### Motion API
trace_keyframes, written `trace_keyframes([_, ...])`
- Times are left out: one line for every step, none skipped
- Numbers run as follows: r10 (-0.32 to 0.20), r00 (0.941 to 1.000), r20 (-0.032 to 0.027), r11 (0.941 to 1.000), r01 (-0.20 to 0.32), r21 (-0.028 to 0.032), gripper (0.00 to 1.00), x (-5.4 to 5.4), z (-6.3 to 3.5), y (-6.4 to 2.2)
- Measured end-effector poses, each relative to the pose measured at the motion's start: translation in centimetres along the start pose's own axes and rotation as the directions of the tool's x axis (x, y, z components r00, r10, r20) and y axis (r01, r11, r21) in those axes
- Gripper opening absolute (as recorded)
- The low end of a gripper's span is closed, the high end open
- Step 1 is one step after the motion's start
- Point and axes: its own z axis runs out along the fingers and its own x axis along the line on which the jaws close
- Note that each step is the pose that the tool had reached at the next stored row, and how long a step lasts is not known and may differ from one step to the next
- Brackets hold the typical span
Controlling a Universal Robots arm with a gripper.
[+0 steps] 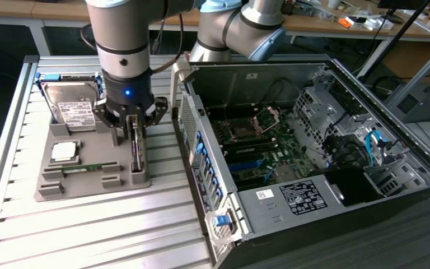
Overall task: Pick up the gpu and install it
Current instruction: 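Pick up the gpu and move the gpu toward the slot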
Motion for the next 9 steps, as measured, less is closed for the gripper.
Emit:
trace_keyframes([0.0,1.0,0.0,1.0,0.0,0.0,0.42,0.0,0.13,0.0])
trace_keyframes([0.0,1.0,0.0,1.0,0.0,0.0,0.42,0.01,0.21,-0.01])
trace_keyframes([0.0,1.0,0.0,1.0,0.0,0.0,0.42,0.01,0.3,-0.01])
trace_keyframes([0.0,1.0,-0.0001,1.0,0.0,0.0001,0.42,0.01,0.31,-0.01])
trace_keyframes([0.0,1.0,-0.0001,1.0,0.0,0.0002,0.42,0.01,0.31,-0.01])
trace_keyframes([0.0,1.0,-0.0001,1.0,0.0,0.0002,0.42,0.01,0.31,-0.01])
trace_keyframes([0.0,1.0,0.0001,1.0,0.0,0.0,0.42,0.01,0.32,-0.01])
trace_keyframes([0.0,1.0,0.0,1.0,0.0,0.0,0.42,0.01,0.32,-0.01])
trace_keyframes([0.0,1.0,0.0,1.0,0.0,0.0,0.4,0.01,0.32,-0.01])
